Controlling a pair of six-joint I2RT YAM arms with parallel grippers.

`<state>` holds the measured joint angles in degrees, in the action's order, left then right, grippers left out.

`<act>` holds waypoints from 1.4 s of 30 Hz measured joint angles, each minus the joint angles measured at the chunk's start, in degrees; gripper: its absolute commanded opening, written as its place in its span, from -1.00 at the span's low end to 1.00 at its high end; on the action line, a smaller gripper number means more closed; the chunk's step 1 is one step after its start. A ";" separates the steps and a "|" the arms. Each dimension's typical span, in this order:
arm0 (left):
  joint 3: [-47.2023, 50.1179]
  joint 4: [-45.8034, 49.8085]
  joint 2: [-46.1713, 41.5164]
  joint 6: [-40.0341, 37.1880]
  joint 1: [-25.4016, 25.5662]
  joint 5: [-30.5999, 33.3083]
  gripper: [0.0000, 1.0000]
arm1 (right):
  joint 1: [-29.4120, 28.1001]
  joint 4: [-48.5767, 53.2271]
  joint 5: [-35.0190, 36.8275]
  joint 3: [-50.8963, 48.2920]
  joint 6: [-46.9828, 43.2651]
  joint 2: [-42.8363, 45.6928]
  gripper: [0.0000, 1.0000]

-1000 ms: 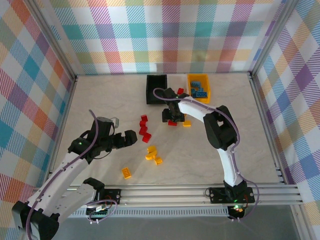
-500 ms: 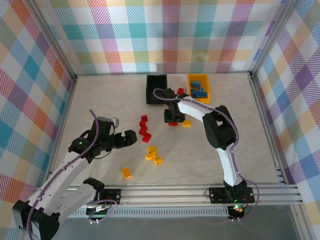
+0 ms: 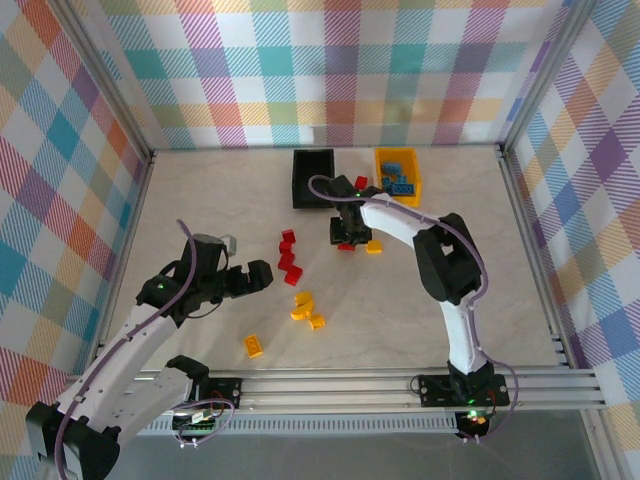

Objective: Sort the legos into containers by color

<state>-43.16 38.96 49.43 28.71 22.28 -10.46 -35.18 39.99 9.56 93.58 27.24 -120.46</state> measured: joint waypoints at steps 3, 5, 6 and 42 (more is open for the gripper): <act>0.37 -0.09 0.02 0.00 0.00 -0.04 1.00 | 0.50 0.28 0.13 1.18 -1.29 2.71 -0.05; 0.57 -0.11 0.26 0.00 0.00 -0.07 1.00 | 0.96 0.90 0.28 4.59 -2.51 2.99 -0.05; 0.61 -0.09 0.46 0.00 0.00 -0.04 1.00 | 1.38 1.18 0.31 6.58 -3.06 2.91 -0.05; 1.70 -2.89 16.63 -1.44 6.54 -0.96 0.92 | 10.97 -2.67 -5.66 16.09 -11.15 1.44 0.44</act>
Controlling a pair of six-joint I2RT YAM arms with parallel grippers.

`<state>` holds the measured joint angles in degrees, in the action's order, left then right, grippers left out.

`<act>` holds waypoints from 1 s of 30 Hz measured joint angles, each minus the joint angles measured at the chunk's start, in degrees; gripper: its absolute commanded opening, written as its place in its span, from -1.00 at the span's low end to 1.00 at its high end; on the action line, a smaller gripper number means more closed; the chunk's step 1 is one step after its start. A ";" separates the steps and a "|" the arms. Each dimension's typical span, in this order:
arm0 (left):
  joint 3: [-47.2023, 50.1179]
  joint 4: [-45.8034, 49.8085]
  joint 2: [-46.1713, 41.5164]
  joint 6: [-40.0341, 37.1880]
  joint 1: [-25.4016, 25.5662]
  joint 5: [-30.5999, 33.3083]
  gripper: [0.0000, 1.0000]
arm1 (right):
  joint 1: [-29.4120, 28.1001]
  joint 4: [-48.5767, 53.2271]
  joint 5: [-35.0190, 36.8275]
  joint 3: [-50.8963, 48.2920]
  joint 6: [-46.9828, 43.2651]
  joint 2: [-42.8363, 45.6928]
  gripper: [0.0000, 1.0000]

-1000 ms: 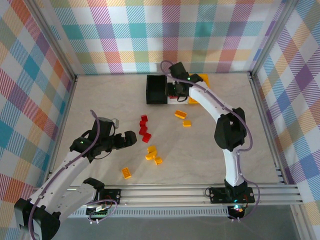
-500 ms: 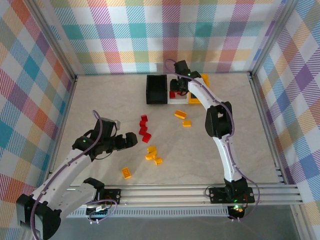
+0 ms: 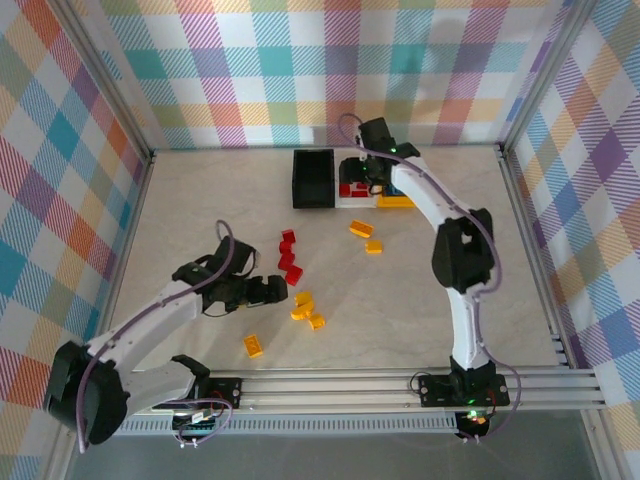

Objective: Sort the legos into containers by color

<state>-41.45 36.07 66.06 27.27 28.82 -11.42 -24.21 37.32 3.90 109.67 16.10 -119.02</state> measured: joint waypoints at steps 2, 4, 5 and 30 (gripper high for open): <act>-1.11 -0.74 3.89 -1.31 0.87 1.03 0.91 | -0.39 -1.57 -0.81 -7.91 1.05 7.48 0.44; -2.05 -2.08 7.34 -2.58 1.46 1.62 0.89 | -1.18 -2.49 -1.53 -14.27 1.77 13.66 0.44; -2.62 -2.71 9.25 -3.19 1.57 1.92 0.88 | -1.57 -3.06 -1.95 -17.42 2.29 16.52 0.45; -19.12 -4.39 34.69 -12.17 3.48 6.88 0.55 | -2.82 -4.90 -6.40 -44.61 8.81 37.20 0.44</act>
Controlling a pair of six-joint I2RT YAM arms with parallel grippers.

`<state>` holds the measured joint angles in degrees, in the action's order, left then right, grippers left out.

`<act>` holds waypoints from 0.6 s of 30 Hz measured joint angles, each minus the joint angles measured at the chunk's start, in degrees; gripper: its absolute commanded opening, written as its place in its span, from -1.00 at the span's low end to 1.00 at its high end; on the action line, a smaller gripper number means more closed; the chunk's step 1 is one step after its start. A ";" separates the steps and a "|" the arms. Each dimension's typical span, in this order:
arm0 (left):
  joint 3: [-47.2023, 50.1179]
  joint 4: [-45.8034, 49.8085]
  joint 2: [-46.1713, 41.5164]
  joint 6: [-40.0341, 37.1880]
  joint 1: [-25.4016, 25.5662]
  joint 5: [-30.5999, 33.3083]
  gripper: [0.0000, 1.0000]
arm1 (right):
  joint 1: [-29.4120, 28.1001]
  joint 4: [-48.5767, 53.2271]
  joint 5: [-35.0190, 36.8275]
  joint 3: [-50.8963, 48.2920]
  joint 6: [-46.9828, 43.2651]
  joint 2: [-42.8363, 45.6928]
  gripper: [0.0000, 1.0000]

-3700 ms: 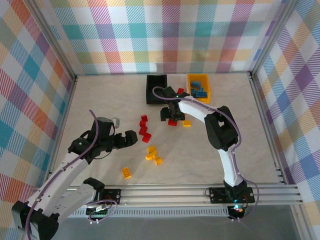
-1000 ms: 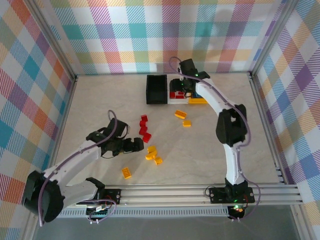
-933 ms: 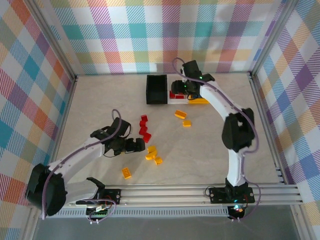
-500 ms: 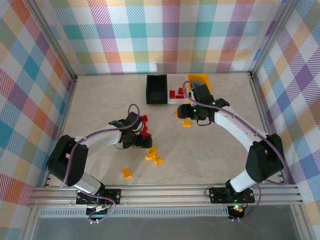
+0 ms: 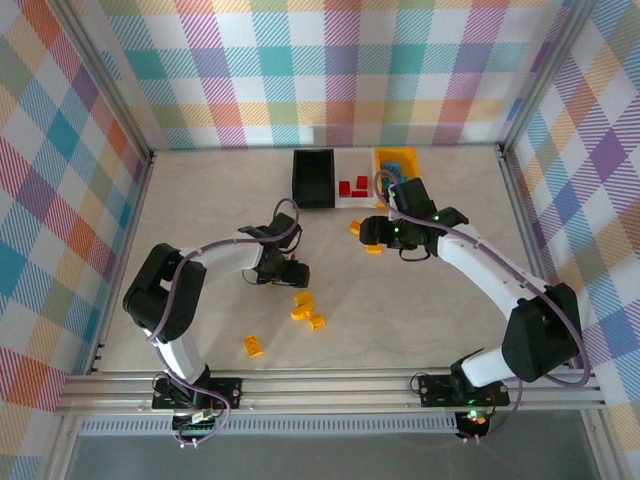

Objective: Sort the legos into containers by color

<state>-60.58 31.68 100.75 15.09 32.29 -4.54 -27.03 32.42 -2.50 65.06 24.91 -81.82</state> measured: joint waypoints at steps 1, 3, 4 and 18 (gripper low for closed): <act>-0.37 0.44 0.31 0.00 0.07 0.11 0.54 | 0.00 -0.04 -0.04 -0.26 0.02 0.37 0.44; -1.29 1.42 1.07 -0.07 0.26 0.74 0.51 | 0.00 -0.02 -0.20 -0.90 0.04 1.09 0.44; -1.62 1.84 1.33 -0.09 0.33 1.01 0.50 | 0.00 -0.02 -0.22 -1.25 0.15 1.38 0.44; -3.72 2.97 2.62 -0.44 3.21 5.29 0.49 | 0.00 -0.09 -0.42 -5.35 0.26 3.87 0.43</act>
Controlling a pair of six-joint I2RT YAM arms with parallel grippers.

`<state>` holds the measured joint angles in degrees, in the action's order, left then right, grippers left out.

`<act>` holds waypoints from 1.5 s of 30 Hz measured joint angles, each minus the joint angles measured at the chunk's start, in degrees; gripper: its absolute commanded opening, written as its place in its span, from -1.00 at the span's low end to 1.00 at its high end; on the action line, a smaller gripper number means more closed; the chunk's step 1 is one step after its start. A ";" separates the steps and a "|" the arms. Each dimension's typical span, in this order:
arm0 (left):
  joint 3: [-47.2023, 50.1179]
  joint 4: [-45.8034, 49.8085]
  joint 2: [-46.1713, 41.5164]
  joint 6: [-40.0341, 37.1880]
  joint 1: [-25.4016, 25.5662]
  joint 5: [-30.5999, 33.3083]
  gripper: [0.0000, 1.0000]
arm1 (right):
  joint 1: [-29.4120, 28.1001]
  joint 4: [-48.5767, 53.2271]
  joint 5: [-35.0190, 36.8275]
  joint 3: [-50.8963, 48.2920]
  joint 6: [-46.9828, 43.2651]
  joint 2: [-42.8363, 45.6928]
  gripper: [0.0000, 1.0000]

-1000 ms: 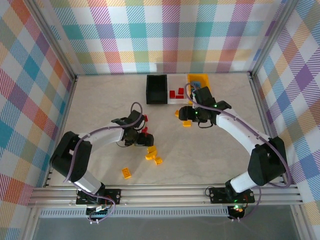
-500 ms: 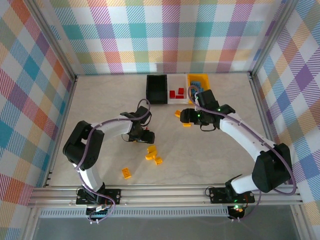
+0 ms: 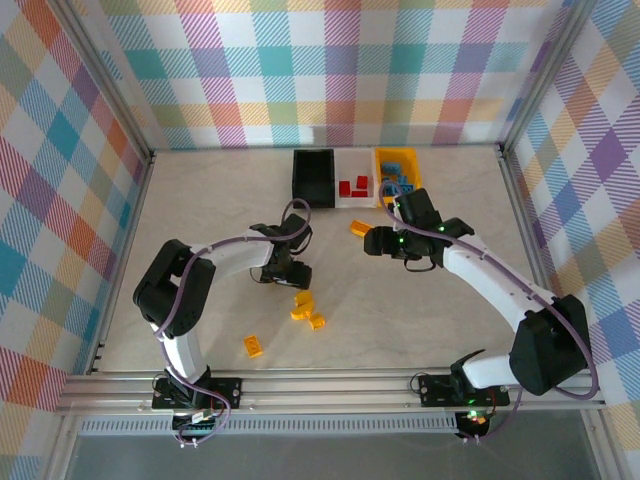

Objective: Sort the legos into containers by color

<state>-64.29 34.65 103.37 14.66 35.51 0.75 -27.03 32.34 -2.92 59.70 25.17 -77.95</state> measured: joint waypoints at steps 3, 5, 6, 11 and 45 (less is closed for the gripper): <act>-0.79 -3.41 0.09 -0.61 0.37 0.02 0.49 | 0.00 -0.15 -0.22 -0.04 0.17 0.02 0.43; -1.31 -4.79 0.09 -0.81 0.50 0.00 0.49 | 0.00 -0.26 -0.37 -0.11 0.20 0.02 0.43; -1.49 -5.20 0.09 -0.83 0.55 0.02 0.49 | 0.00 -0.28 -0.42 -0.17 0.33 0.02 0.43; -1.68 -5.95 0.42 -1.01 0.66 0.04 0.49 | 0.00 -0.66 -0.66 -0.96 0.81 0.02 0.43; -2.25 -4.50 2.67 -2.51 0.72 3.41 -0.33 | 0.00 -3.23 -0.70 -3.74 2.54 1.09 0.40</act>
<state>-66.54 30.15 106.04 12.14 36.23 4.16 -27.03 29.10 -3.62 55.96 27.70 -76.86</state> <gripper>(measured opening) 0.344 0.702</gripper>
